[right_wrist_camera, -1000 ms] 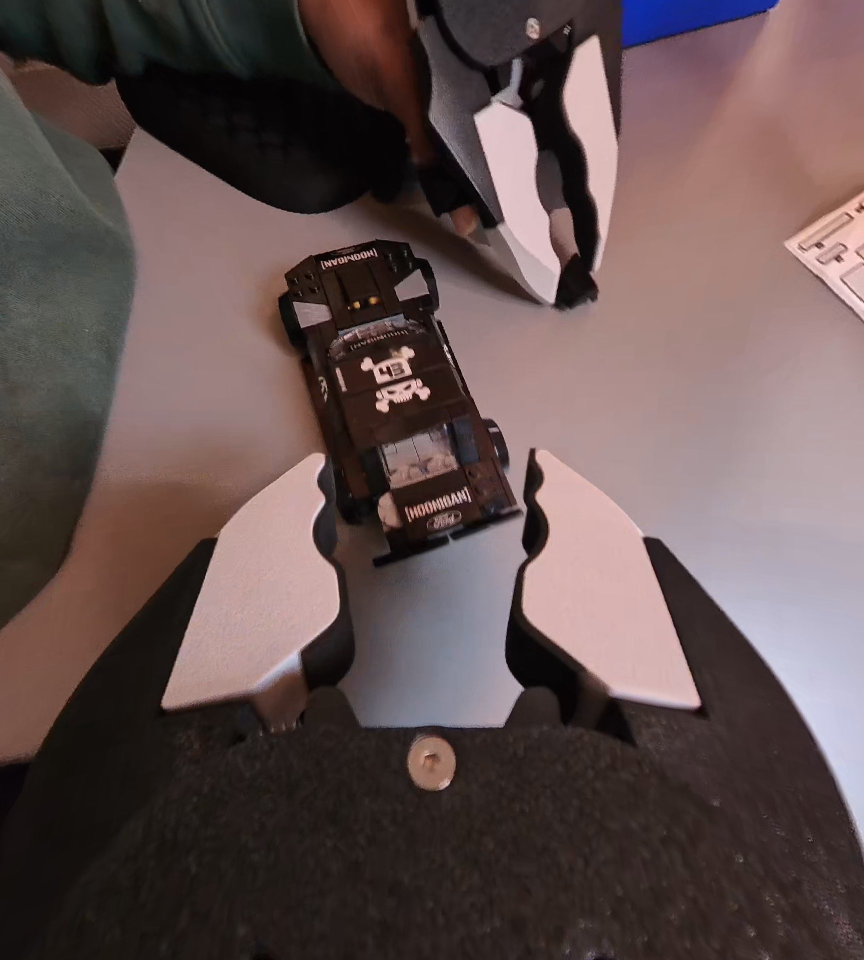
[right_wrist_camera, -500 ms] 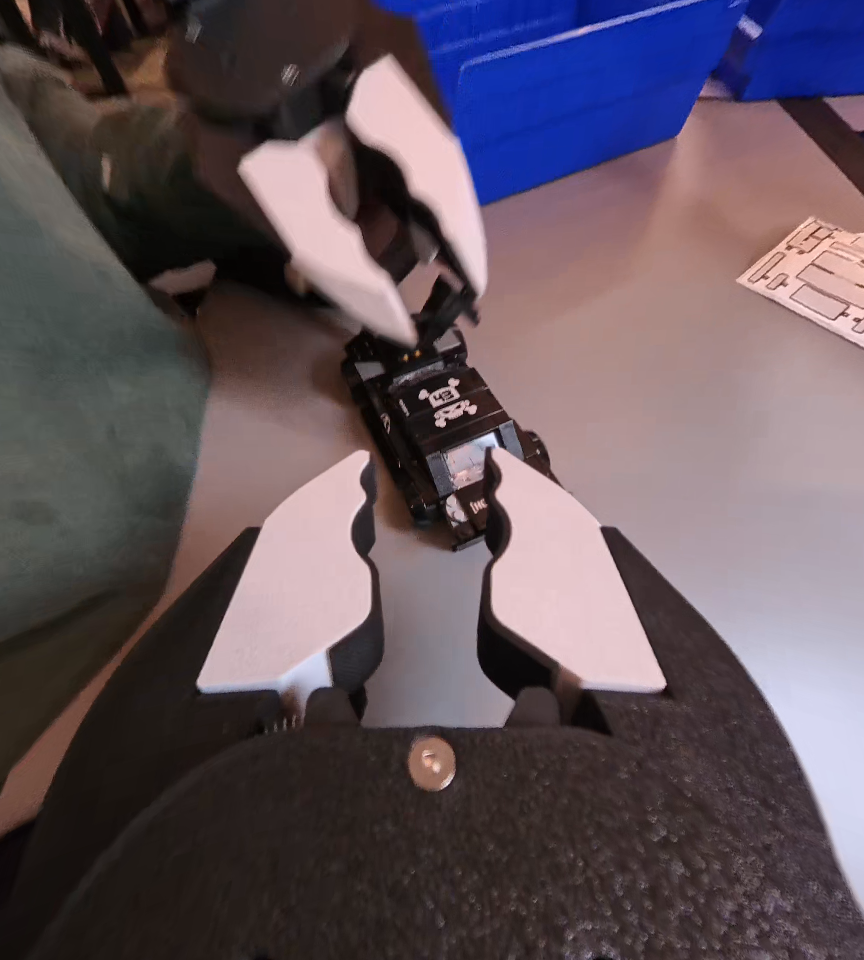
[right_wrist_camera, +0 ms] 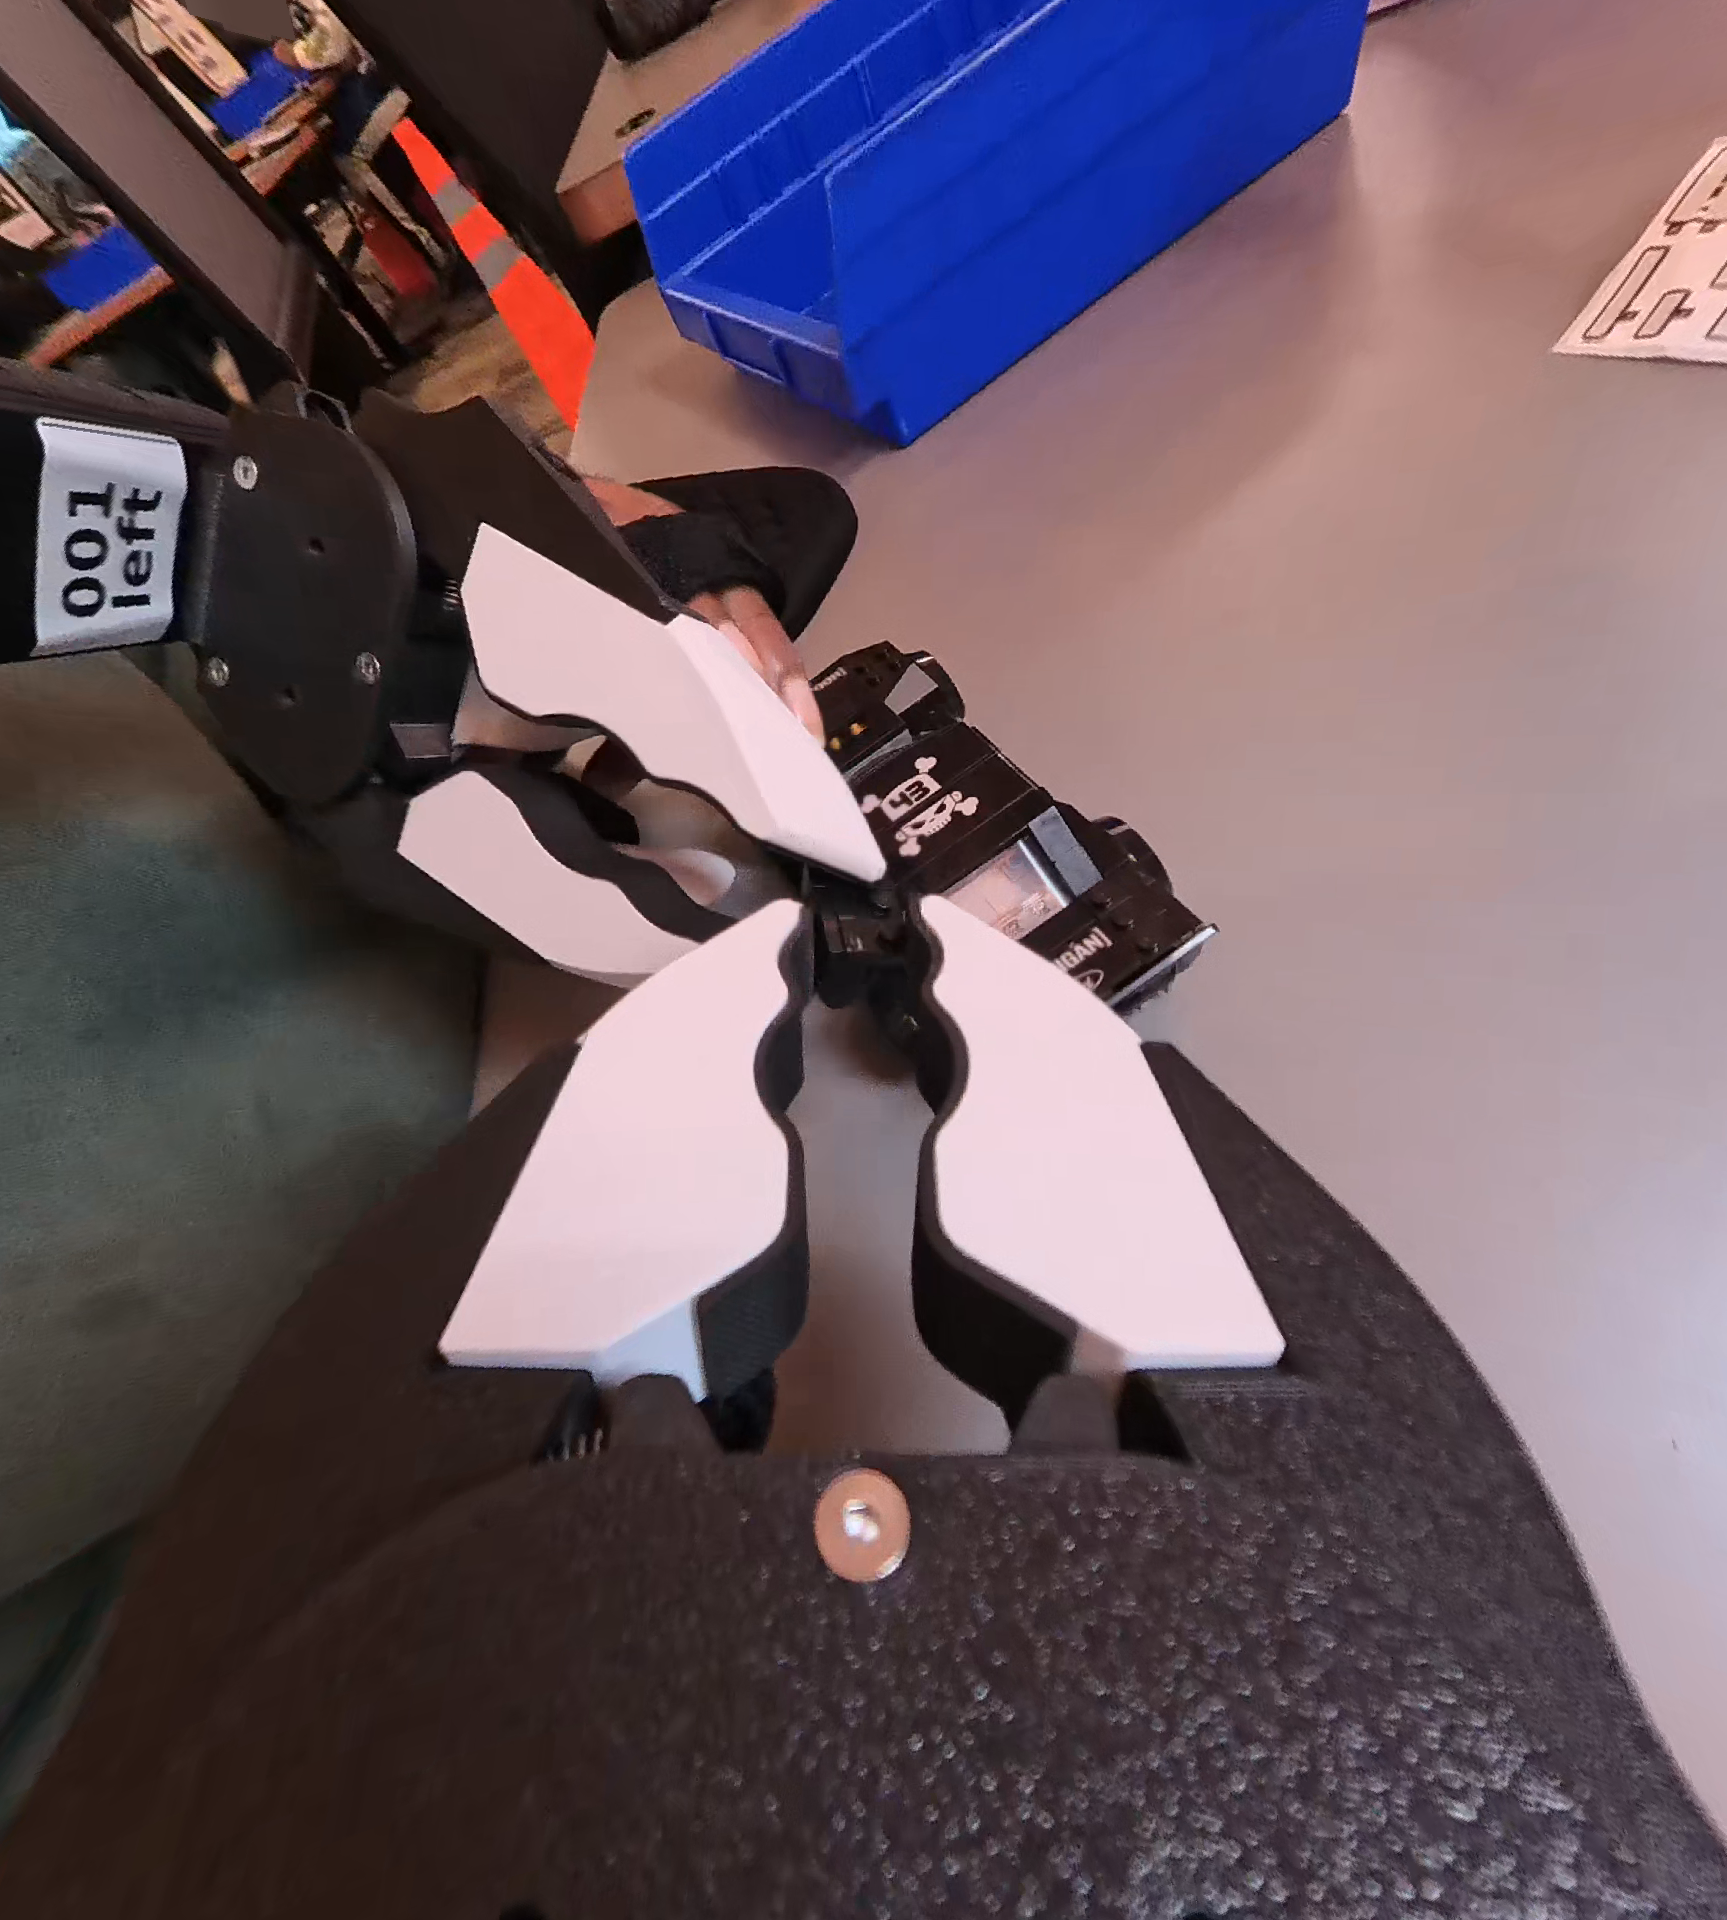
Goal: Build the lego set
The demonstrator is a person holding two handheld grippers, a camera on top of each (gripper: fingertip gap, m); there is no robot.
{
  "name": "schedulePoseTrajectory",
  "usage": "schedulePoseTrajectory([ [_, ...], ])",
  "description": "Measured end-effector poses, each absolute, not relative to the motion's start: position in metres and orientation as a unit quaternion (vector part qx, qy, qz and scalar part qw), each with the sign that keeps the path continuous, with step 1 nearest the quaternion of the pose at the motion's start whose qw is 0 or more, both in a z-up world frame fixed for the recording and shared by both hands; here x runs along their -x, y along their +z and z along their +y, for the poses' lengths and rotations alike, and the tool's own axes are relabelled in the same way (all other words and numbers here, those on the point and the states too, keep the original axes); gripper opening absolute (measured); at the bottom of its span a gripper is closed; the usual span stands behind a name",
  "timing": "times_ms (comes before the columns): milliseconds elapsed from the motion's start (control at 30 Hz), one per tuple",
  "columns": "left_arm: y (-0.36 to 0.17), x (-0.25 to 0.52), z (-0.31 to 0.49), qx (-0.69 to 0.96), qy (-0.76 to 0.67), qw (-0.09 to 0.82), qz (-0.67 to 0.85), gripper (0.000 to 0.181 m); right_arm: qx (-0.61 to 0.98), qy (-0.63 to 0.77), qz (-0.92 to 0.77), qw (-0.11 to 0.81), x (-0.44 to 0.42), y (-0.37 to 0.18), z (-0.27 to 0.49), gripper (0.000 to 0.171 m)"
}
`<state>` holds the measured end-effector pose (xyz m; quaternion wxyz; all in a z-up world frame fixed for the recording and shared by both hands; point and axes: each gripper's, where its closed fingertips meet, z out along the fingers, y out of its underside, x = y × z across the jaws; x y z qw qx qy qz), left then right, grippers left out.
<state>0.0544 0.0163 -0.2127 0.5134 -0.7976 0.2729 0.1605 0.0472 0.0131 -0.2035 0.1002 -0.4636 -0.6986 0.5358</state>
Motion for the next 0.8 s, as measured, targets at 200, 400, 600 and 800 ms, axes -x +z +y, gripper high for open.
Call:
schedulePoseTrajectory([
  [200, -0.214, -0.055, 0.021, 0.796, 0.169, 0.509, 0.281, 0.024, 0.443, 0.564, -0.694, 0.067, -0.049, -0.206, 0.017, 0.023],
  [400, -0.21, -0.059, 0.02, 0.781, 0.185, 0.516, 0.298, 0.024, 0.434, 0.581, -0.688, 0.019, -0.051, -0.208, 0.019, 0.025],
  [600, -0.207, -0.058, 0.017, 0.791, 0.143, 0.522, 0.285, 0.032, 0.411, 0.596, -0.69, 0.024, -0.048, -0.204, 0.024, 0.016],
  [800, -0.195, -0.035, 0.006, 0.838, -0.022, 0.507, 0.201, 0.026, 0.373, 0.502, -0.768, 0.134, -0.048, -0.219, 0.036, 0.016],
])
